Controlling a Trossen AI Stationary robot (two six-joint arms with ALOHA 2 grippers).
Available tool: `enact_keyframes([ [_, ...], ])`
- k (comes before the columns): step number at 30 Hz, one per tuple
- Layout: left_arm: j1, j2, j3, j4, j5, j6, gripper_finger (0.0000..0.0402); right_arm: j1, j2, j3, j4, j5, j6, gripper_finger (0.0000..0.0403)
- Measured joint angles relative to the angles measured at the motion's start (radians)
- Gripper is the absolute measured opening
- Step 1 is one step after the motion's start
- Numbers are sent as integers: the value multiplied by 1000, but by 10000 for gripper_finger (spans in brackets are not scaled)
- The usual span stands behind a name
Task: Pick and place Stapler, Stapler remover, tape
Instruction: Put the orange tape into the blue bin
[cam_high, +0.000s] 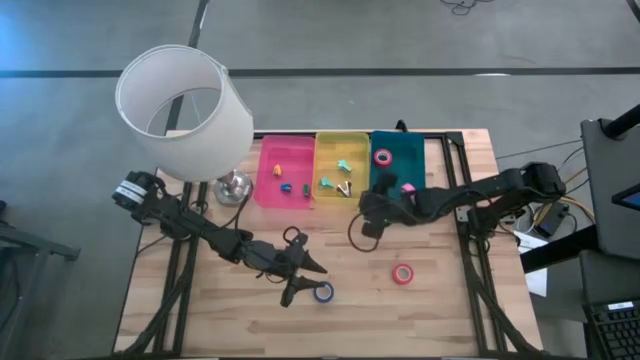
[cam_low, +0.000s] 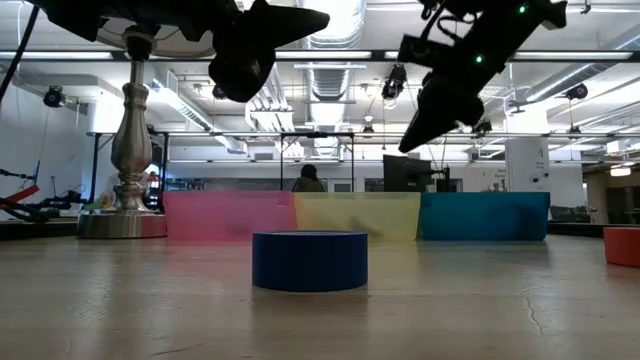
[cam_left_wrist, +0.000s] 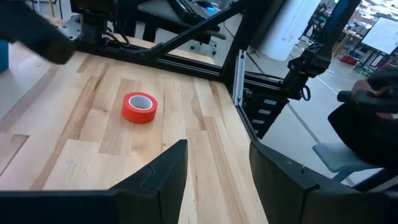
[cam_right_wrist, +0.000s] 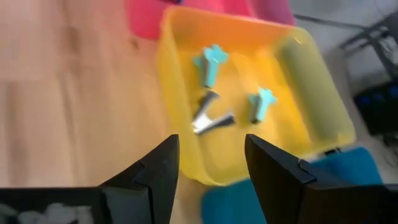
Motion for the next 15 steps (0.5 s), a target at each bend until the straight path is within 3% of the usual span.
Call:
enact_keyframes([
  [8, 0, 0, 0, 0, 0, -19, 177, 67, 0, 33, 3, -95, 9, 180],
  [15, 0, 0, 0, 0, 0, -19, 177, 114, 0, 31, 2, -296, 16, 172],
])
